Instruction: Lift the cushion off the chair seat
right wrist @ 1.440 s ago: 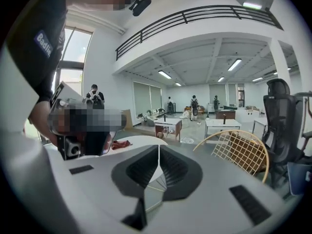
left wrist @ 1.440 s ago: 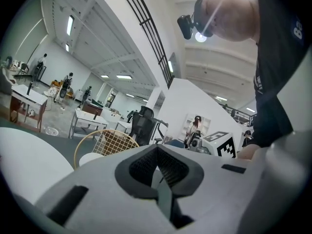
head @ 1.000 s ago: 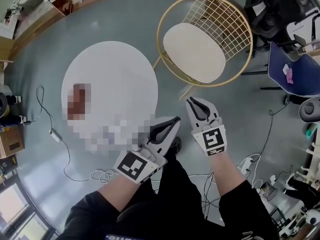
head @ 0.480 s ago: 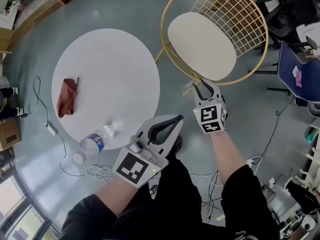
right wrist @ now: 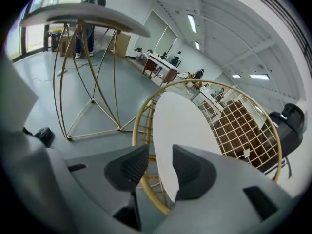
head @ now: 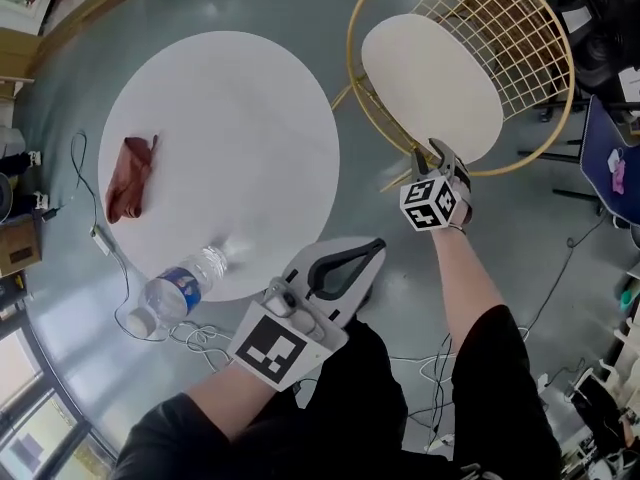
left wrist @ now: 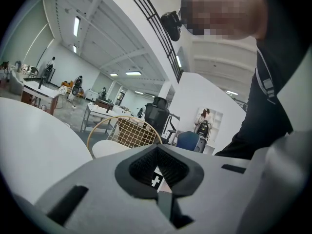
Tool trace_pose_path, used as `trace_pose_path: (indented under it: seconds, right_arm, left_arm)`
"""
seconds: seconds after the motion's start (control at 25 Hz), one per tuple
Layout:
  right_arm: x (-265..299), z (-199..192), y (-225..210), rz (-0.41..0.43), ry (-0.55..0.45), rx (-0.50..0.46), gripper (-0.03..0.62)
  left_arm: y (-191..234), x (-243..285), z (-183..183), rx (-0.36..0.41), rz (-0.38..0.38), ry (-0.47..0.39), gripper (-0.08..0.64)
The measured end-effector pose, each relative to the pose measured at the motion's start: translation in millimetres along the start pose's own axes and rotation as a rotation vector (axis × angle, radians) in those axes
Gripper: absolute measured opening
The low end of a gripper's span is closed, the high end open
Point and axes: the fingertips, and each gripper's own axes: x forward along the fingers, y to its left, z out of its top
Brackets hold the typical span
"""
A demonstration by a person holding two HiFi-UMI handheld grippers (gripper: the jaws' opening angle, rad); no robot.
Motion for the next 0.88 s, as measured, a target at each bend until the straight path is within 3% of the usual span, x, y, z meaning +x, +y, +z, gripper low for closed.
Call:
trace_pose_path:
  seconds: [0.44, 0.6, 0.88]
  right_arm:
    - [47, -30, -4, -0.085, 0.115, -0.218, 0.163]
    - [50, -32, -9, -0.093, 0.138, -0.242, 0.156]
    - [13, -8, -35, -0.106, 0.124, -0.216, 0.074]
  left_arm:
    - [9, -8, -9, 0.032, 0.000, 0.016, 0.003]
    - [12, -13, -9, 0.020, 0.015, 0.024, 0.003]
    - [-4, -24, 13, 0.004, 0.009, 0.007, 0.003]
